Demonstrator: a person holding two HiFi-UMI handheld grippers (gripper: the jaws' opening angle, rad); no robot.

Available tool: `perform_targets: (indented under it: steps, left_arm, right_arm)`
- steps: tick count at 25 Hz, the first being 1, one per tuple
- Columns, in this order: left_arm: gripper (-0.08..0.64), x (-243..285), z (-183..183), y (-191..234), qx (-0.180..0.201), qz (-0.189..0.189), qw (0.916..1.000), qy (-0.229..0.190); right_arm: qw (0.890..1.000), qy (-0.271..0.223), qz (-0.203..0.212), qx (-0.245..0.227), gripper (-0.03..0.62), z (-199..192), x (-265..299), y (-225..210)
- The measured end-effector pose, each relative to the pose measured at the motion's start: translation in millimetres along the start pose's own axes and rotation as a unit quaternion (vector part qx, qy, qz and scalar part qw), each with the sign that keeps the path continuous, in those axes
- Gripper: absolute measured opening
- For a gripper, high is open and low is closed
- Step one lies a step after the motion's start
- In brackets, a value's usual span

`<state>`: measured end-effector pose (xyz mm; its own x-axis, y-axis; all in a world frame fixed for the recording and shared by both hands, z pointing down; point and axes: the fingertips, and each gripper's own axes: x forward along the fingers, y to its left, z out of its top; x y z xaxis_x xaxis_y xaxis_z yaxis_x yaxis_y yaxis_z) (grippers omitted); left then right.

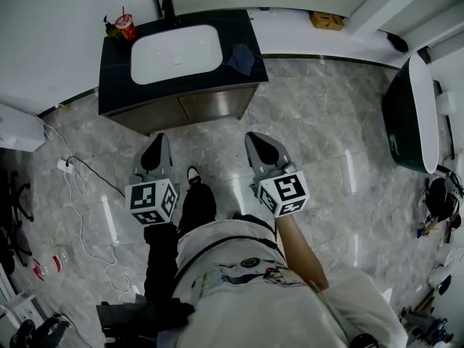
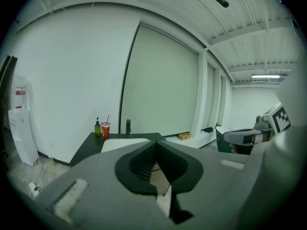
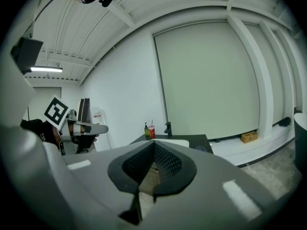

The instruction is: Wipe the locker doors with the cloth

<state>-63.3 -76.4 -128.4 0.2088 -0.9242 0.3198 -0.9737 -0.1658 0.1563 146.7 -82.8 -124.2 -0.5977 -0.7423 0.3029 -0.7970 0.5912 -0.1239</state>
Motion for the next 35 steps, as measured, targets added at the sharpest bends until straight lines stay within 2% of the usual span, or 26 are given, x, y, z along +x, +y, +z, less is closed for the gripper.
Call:
perform_targets:
  steps: [5,9,16,18,21,28,31,35]
  left_arm:
    - [0.002,47.1,17.5,46.5,-0.001,-0.023,0.9997,0.011]
    - [0.003,77.6,24.1,67.1,-0.008,-0.038,0.999,0.021]
    - [0.002,118.4,-5.7,74.1,-0.027,-0.033,0.9973,0.06]
    - [0.002,131.9,-16.6,73.7,-0.024,-0.025,0.9969,0.07]
    - [0.002,140.3,-32.7,65.0,-0.024,-0.014,0.995,0.095]
    - [0.002,147.9,-50.5,72.8,-0.039,0.026,0.9914,0.122]
    - [0.003,147.4,-57.9,80.4,-0.045,0.045,0.989,0.134]
    - [0.003,155.9,-57.8,86.5,-0.046,0.066,0.9877,0.134]
  right_arm:
    - [1.0,0.006,-0.007,-0.004,0.005,16.3,70.8,1.9]
    - [0.999,0.033,-0.014,0.006,0.005,7.5,114.8,-7.3]
    - [0.996,0.079,-0.028,0.033,0.006,-25.0,165.0,-61.1]
    - [0.994,0.098,-0.02,0.036,0.062,-37.6,184.6,-80.6]
    - [0.99,0.139,-0.013,0.031,0.091,-66.4,212.3,-116.9]
    - [0.971,0.232,-0.048,-0.01,0.232,-124.9,310.3,-229.4]
    - [0.962,0.265,-0.057,-0.03,0.244,-144.0,342.3,-262.0]
    - [0.953,0.298,-0.042,-0.034,0.253,-165.4,372.1,-281.2]
